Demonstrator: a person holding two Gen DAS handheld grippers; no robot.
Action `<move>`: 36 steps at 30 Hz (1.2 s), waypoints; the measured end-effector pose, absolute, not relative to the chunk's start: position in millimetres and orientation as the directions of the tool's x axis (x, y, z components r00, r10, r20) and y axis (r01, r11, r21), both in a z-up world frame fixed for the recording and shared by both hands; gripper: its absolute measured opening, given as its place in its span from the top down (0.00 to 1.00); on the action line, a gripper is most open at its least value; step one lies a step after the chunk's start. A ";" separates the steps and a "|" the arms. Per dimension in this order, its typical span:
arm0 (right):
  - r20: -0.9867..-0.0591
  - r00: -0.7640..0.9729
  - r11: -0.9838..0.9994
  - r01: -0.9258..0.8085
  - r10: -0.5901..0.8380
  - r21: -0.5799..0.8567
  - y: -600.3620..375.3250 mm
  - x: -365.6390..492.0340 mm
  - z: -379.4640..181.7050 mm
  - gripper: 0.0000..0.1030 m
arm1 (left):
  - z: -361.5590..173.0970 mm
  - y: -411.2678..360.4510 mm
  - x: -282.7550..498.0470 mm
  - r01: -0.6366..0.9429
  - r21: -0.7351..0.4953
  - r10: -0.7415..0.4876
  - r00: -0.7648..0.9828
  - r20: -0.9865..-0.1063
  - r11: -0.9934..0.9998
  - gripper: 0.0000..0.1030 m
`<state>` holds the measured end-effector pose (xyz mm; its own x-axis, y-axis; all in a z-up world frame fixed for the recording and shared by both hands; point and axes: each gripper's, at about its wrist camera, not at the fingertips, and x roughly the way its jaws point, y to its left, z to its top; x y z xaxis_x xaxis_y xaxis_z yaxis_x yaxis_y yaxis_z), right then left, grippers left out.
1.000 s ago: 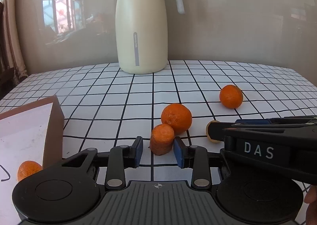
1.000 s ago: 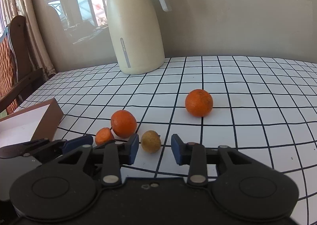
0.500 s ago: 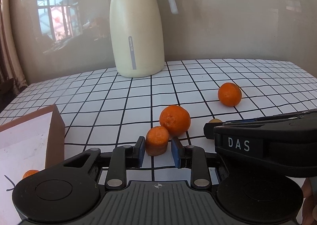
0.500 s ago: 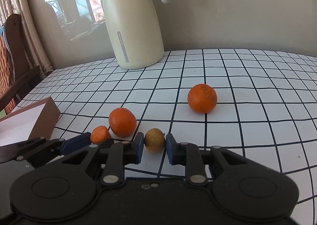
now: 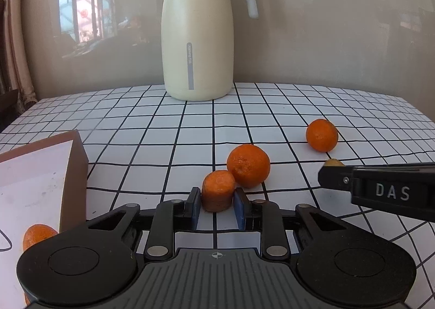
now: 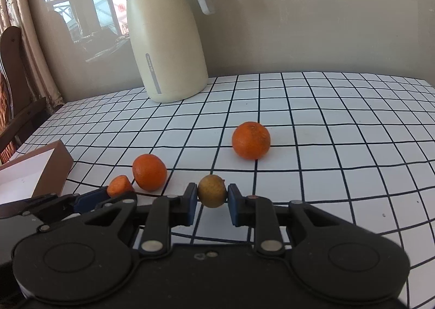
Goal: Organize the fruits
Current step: 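Grasp the orange carrot piece with the left tool while the right tool grasps the small brown kiwi, then carry the carrot piece with the left tool while the right tool carries the kiwi over the box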
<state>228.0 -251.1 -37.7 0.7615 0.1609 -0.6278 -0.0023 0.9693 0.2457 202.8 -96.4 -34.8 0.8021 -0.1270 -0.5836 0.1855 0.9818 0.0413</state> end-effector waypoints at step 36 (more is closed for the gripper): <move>-0.591 0.785 0.976 -0.073 0.185 0.207 -238.0 187.2 -28.0 0.85 | -17.8 -73.4 162.4 0.203 -0.023 -0.182 0.817 -0.547 0.979 0.73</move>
